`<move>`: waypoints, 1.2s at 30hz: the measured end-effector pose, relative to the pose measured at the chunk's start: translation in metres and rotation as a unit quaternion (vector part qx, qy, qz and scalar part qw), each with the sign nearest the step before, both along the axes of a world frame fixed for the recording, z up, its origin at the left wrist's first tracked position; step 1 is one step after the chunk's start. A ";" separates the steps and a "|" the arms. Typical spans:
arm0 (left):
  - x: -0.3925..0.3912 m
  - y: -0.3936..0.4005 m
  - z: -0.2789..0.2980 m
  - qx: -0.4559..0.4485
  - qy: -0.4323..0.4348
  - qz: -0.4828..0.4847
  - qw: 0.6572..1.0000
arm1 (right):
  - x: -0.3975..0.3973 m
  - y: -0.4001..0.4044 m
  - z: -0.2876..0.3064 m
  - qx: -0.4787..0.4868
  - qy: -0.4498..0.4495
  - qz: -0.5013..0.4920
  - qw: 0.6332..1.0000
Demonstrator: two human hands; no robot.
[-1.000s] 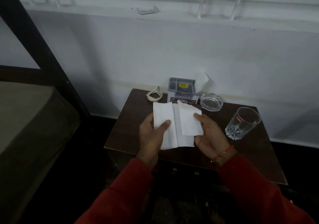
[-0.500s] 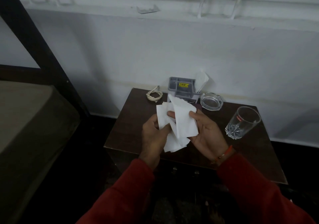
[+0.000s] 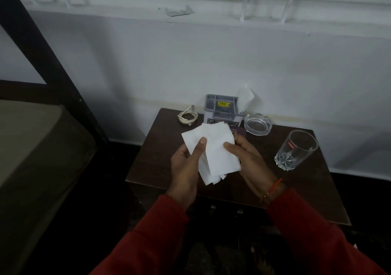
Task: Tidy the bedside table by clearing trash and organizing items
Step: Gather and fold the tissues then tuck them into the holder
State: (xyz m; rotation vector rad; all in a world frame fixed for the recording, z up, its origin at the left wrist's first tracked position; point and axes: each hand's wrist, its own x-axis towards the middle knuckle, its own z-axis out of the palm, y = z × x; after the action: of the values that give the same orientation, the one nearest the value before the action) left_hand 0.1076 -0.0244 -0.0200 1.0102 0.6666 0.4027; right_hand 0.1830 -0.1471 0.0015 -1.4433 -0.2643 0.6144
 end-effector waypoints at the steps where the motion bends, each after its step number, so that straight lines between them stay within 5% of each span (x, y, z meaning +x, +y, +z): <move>1: 0.000 0.001 0.000 -0.013 0.000 0.011 1.000 | 0.001 -0.001 -0.001 -0.011 -0.002 0.002 1.000; 11: -0.001 0.008 0.004 -0.126 -0.020 0.047 0.991 | -0.002 -0.004 -0.002 -0.035 -0.064 0.070 0.995; 19: -0.001 0.017 0.005 -0.186 -0.053 0.086 0.977 | 0.007 -0.006 -0.008 -0.082 -0.088 0.020 0.993; 25: 0.001 0.019 0.000 -0.090 0.002 0.115 0.989 | 0.014 -0.010 0.002 0.012 -0.029 -0.091 0.995; 29: 0.002 0.007 -0.001 -0.080 0.009 0.073 0.994 | 0.009 -0.007 0.011 0.109 0.060 -0.022 0.992; 36: -0.003 0.002 0.001 -0.067 -0.019 0.026 0.997 | 0.010 -0.005 -0.002 -0.043 0.003 -0.008 0.999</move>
State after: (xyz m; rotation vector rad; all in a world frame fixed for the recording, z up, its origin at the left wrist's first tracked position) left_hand 0.1049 -0.0225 -0.0185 0.8579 0.6787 0.4170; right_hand 0.1926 -0.1521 -0.0005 -1.5253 -0.2243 0.6228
